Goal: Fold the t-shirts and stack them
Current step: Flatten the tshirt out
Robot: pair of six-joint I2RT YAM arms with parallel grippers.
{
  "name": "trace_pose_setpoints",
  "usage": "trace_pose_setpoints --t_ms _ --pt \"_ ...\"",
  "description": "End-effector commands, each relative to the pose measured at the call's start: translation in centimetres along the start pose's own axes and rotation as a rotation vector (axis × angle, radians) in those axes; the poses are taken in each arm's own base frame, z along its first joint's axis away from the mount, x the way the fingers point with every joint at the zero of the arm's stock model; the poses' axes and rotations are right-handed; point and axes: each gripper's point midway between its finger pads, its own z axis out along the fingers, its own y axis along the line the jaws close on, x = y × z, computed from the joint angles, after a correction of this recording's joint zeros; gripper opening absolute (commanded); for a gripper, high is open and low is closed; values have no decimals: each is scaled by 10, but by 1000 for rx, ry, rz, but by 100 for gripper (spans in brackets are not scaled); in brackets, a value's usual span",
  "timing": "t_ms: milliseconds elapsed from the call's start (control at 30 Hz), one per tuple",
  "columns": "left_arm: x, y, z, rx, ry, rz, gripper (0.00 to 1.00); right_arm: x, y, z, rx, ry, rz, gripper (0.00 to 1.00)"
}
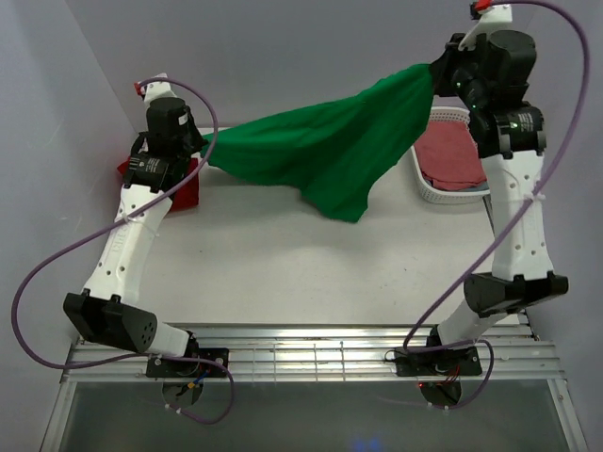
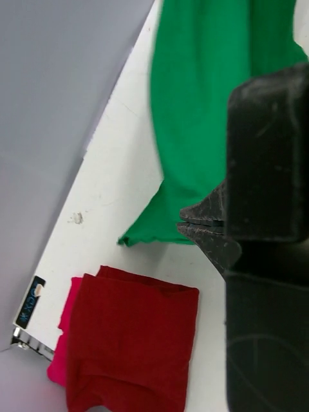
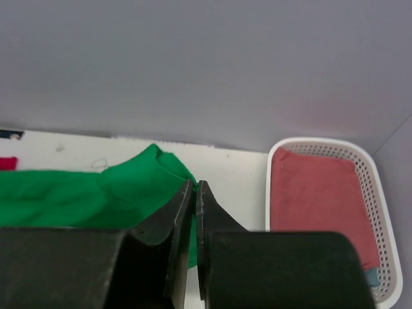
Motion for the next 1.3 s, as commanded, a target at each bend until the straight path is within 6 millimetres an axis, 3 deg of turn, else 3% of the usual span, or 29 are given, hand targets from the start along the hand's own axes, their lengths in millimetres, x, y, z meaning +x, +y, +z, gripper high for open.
trace_pose_setpoints --t_ms 0,33,67,100,133,167,200,233,267,367,533,667,767,900,933,1000,1033,1100,1133,1167,1200,1233,1267 --pt "-55 -6 -53 100 -142 -36 0 -48 9 -54 -20 -138 20 8" --pt "-61 -8 -63 124 -158 -39 0 -52 11 -65 -30 -153 20 8" --pt "-66 -8 -72 143 -171 -39 0 -69 15 -93 -40 -207 25 8" --pt "-69 -9 -80 165 -182 -38 0 -72 25 -106 -93 -218 20 8" --pt "-78 -12 -101 219 -208 -48 0 -77 28 -118 -112 -232 18 8" --pt "-80 -13 -111 243 -217 -52 0 -88 36 -144 -148 -271 16 8" --pt "-78 -12 -118 257 -221 -61 0 -91 39 -157 -162 -285 17 8" --pt "-85 -10 -141 296 -247 -96 0 -95 42 -169 -175 -301 18 8" --pt "-86 -9 -150 314 -253 -110 0 -106 47 -195 -200 -347 20 8" --pt "-95 -8 -186 379 -281 -157 0 -126 57 -240 -244 -426 29 8" --pt "-115 -1 -229 421 -313 -207 0 -149 71 -287 -321 -526 80 8" --pt "-124 0 -253 466 -333 -240 0 -162 78 -303 -370 -582 114 8" --pt "-118 -3 -245 461 -307 -233 0 -160 77 -288 -361 -564 126 8" --pt "-89 -16 -205 442 -185 -193 0 -137 73 -236 -346 -460 161 8" --pt "-74 -24 -181 424 -116 -171 0 -123 71 -208 -332 -399 173 8" --pt "-49 -33 -155 408 2 -138 0 -103 69 -175 -322 -316 190 8" --pt "-27 -44 -126 396 100 -112 0 -85 67 -143 -313 -246 205 8" --pt "-12 -51 -101 374 167 -94 0 -66 69 -112 -323 -175 216 8" --pt "-9 -54 -88 360 174 -85 0 -50 67 -84 -315 -123 228 8" --pt "1 -57 -66 333 202 -74 0 -45 65 -72 -307 -110 231 8" --pt "0 -60 -56 326 191 -69 0 -42 64 -60 -302 -103 234 8" --pt "-17 -68 -50 338 138 -75 0 -36 61 -39 -291 -92 236 8" --pt "-26 -72 -44 339 114 -77 0 -37 59 -32 -279 -96 234 8"
